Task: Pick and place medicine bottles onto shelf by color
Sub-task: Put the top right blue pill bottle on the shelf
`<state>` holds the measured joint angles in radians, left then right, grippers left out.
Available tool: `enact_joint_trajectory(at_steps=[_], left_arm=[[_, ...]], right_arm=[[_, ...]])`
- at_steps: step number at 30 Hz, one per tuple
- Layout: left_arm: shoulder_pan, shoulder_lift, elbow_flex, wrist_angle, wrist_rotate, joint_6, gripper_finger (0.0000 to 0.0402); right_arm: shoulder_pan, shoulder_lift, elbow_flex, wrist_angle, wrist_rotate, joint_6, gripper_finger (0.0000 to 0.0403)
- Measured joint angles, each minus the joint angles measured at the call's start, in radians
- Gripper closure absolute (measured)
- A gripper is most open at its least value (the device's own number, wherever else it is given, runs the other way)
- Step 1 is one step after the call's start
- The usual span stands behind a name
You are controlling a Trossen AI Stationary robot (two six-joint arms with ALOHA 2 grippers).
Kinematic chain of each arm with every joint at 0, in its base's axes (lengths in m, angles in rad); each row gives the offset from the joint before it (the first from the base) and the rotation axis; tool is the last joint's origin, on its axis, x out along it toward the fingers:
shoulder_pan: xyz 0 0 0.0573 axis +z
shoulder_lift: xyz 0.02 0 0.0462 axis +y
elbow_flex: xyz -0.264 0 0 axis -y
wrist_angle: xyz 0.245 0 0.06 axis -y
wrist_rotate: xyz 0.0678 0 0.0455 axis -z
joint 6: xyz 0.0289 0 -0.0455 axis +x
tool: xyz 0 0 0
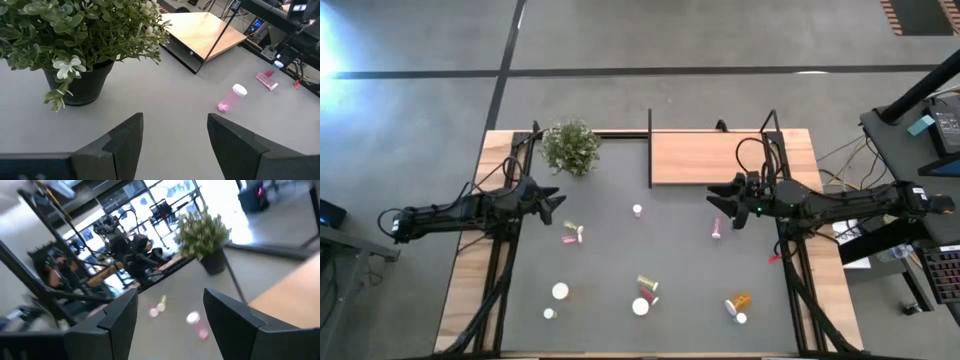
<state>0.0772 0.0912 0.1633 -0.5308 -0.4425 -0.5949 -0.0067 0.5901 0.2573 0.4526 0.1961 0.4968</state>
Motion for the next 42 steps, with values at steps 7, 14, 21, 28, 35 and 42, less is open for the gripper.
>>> enact_joint_trajectory(at_steps=[7,14,21,28,35,42], left_arm=[[0.000,0.000,0.000,0.000,0.000,0.000,0.0197],[0.000,0.000,0.000,0.000,0.000,0.000,0.0197],[0.000,0.000,0.000,0.000,0.000,0.000,0.0197],[0.000,0.000,0.000,0.000,0.000,0.000,0.0197],[0.000,0.000,0.000,0.000,0.000,0.000,0.0197],[0.000,0.000,0.000,0.000,0.000,0.000,0.0197]], right_arm=[[-0.003,0.118,0.167,-0.107,0.105,-0.045,0.0186],[-0.036,0.282,0.468,-0.739,0.273,0.202,0.0186],[-0.063,0.502,0.726,-1.285,0.275,0.555,0.0186],[-0.061,0.705,0.877,-1.595,0.183,0.844,0.0186],[-0.069,0.804,1.017,-1.785,0.137,0.969,0.0186],[-0.063,0.820,1.096,-1.940,0.110,0.929,0.0186]])
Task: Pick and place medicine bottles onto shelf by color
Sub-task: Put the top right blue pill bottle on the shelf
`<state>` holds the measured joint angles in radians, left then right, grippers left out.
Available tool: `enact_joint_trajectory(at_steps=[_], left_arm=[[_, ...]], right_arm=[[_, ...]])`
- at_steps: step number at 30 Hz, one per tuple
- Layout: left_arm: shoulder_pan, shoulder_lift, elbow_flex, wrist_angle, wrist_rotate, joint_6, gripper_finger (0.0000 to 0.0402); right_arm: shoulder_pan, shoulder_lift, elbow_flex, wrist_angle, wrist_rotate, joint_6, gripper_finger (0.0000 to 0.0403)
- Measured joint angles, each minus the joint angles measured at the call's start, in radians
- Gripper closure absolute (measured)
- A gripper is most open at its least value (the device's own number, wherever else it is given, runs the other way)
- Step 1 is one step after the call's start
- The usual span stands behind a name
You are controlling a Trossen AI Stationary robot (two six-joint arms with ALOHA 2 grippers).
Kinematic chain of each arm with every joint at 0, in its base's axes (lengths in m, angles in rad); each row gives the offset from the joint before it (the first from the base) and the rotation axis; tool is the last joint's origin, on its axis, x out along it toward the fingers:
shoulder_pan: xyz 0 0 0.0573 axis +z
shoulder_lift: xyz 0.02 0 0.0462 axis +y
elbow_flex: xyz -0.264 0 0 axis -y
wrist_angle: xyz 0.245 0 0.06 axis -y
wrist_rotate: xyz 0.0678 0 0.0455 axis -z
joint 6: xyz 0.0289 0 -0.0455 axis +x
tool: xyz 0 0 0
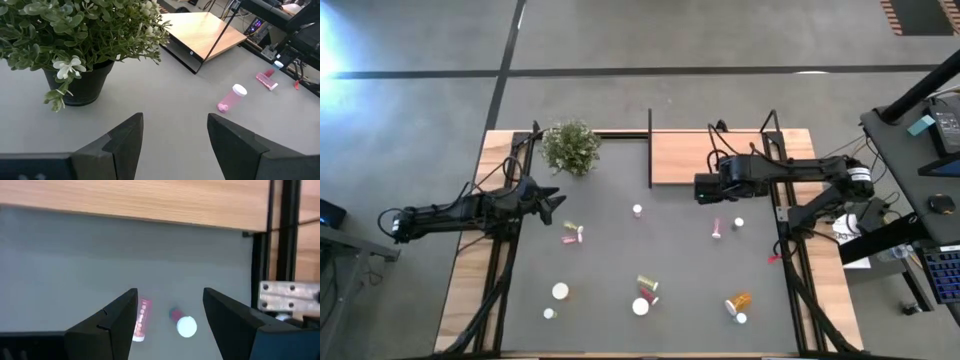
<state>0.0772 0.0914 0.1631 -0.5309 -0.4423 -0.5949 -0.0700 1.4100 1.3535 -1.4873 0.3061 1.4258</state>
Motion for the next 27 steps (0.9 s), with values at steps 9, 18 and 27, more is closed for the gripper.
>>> enact_joint_trajectory(at_steps=[9,18,27], left_arm=[[0.000,0.000,0.000,0.000,0.000,0.000,0.0197],[0.000,0.000,0.000,0.000,0.000,0.000,0.0197],[0.000,0.000,0.000,0.000,0.000,0.000,0.0197]], right_arm=[[0.000,-0.053,-0.059,-0.011,-0.061,0.102,0.0186],[-0.001,-0.147,-0.198,0.033,-0.159,0.269,0.0186],[0.000,-0.245,-0.425,0.228,-0.280,0.499,0.0186]])
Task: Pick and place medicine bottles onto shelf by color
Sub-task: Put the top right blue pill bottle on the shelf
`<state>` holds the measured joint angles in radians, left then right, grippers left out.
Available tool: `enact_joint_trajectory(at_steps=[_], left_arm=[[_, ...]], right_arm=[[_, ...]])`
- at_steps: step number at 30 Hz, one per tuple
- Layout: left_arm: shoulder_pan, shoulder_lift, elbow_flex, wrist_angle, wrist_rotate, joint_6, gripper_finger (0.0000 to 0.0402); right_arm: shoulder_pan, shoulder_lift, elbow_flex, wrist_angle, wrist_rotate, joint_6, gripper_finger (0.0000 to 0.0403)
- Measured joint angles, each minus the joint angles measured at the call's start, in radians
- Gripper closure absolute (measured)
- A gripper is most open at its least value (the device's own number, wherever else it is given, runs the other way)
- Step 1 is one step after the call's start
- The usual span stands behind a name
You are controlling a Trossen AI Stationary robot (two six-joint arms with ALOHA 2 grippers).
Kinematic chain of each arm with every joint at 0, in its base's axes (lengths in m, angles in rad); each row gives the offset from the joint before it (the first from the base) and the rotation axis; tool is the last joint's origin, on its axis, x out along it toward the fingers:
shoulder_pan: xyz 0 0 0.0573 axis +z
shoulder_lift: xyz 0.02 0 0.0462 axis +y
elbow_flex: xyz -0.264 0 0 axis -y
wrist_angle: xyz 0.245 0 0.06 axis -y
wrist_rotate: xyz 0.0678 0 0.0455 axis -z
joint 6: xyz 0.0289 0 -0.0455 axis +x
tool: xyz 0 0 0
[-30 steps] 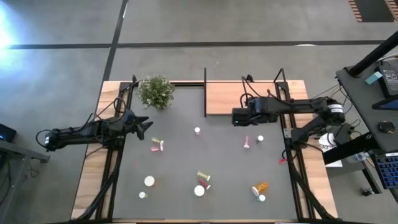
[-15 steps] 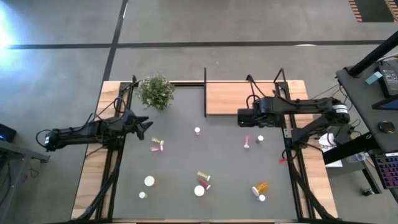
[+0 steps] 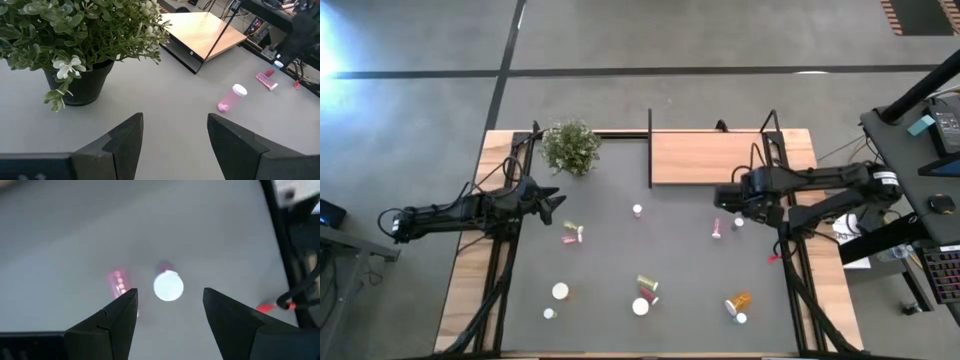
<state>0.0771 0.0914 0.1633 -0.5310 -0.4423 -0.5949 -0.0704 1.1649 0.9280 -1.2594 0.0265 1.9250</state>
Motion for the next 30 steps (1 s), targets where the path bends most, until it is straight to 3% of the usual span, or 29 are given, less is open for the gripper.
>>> enact_joint_trajectory(at_steps=[10,23,30], left_arm=[[0.000,0.000,0.000,0.000,0.000,0.000,0.0197],[0.000,0.000,0.000,0.000,0.000,0.000,0.0197],[0.000,0.000,0.000,0.000,0.000,0.000,0.0197]], right_arm=[[0.000,-0.015,-0.144,0.158,-0.057,0.167,0.0184],[0.000,-0.002,-0.206,0.242,0.000,0.171,0.0096],[0.000,-0.002,-0.280,0.386,-0.028,0.178,0.0102]])
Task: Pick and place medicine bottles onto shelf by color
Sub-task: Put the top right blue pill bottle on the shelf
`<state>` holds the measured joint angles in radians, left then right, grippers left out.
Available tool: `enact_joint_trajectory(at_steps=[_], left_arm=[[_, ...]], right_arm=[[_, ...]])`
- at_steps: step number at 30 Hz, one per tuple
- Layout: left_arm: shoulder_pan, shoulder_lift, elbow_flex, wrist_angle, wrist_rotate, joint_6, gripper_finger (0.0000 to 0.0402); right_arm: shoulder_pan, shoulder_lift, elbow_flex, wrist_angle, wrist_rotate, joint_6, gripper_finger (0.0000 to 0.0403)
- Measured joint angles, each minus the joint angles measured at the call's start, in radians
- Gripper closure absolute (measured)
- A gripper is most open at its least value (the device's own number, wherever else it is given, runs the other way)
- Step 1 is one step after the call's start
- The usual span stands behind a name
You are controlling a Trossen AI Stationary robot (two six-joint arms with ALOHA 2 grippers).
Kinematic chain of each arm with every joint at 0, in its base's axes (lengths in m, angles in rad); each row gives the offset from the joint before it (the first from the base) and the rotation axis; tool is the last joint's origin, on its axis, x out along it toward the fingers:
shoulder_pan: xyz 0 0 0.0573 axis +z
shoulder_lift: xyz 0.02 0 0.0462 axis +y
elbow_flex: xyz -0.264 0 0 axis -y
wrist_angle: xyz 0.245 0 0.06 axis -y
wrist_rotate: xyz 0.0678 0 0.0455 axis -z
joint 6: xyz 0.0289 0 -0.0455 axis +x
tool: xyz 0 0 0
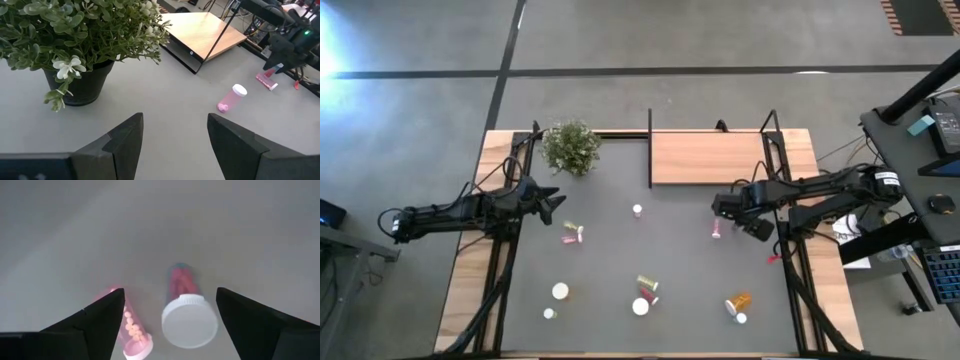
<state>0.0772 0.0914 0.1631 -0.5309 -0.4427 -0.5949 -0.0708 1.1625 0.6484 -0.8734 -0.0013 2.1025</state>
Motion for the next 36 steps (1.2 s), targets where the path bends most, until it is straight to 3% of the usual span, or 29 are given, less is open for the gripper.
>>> enact_joint_trajectory(at_steps=[22,28,36], left_arm=[[0.000,0.000,0.000,0.000,0.000,0.000,0.0197],[0.000,0.000,0.000,0.000,0.000,0.000,0.0197],[0.000,0.000,0.000,0.000,0.000,0.000,0.0197]], right_arm=[[0.000,-0.002,-0.005,-0.003,0.002,0.009,0.0279],[0.000,-0.002,-0.004,-0.004,0.003,0.009,0.0303],[-0.039,-0.010,0.042,-0.042,0.003,0.007,0.0299]])
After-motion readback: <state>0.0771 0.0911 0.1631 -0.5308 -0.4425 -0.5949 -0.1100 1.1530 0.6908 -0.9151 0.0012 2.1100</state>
